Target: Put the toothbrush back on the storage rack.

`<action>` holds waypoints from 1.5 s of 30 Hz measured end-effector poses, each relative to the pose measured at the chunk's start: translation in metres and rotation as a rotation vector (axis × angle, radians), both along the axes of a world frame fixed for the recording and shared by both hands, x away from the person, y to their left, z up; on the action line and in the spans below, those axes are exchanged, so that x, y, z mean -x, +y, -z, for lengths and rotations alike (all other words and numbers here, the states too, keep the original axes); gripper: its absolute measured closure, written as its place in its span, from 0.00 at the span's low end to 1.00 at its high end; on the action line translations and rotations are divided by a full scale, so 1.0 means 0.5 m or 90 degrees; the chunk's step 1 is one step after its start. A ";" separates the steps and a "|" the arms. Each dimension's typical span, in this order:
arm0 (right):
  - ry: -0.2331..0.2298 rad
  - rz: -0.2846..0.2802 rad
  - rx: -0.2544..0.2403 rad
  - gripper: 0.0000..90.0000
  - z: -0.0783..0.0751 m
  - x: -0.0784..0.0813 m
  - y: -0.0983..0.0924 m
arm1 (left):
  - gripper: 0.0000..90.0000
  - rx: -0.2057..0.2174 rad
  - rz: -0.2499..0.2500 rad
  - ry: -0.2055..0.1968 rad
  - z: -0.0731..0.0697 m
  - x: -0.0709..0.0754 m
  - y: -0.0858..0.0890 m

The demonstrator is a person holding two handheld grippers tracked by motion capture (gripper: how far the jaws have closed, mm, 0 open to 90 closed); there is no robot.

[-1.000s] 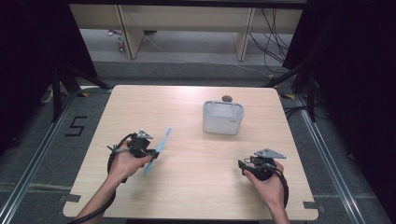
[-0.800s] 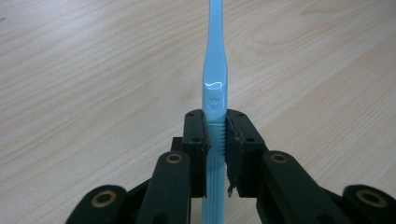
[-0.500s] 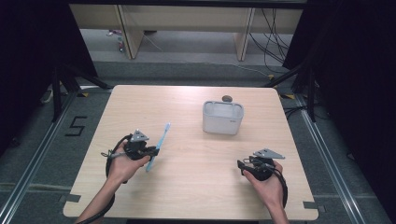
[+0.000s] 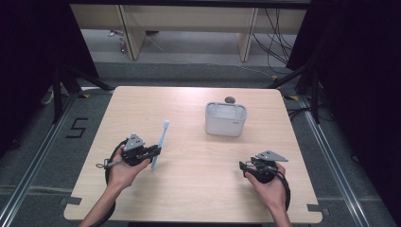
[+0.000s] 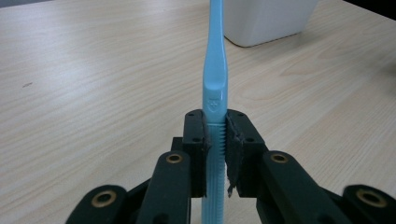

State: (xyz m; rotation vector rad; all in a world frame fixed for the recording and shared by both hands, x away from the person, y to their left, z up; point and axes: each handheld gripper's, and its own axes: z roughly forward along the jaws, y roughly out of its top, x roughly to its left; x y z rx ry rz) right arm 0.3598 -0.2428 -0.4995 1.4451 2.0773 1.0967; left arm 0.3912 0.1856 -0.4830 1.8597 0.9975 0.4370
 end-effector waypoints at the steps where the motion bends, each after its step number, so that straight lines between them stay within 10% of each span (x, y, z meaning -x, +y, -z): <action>1: -0.006 0.004 0.002 0.52 0.000 0.001 0.001 | 0.87 0.010 -0.002 -0.007 0.002 0.001 0.001; 16: -0.046 -0.017 -0.027 0.55 -0.003 0.001 0.018 | 0.87 0.064 -0.010 -0.097 0.010 0.020 -0.002; 33: -0.069 -0.042 -0.022 0.61 -0.011 0.004 0.050 | 0.87 0.078 0.014 -0.118 0.012 0.032 -0.027; 45: -0.078 -0.070 -0.080 0.65 -0.033 0.003 0.104 | 0.87 0.090 0.029 -0.129 0.013 0.034 -0.044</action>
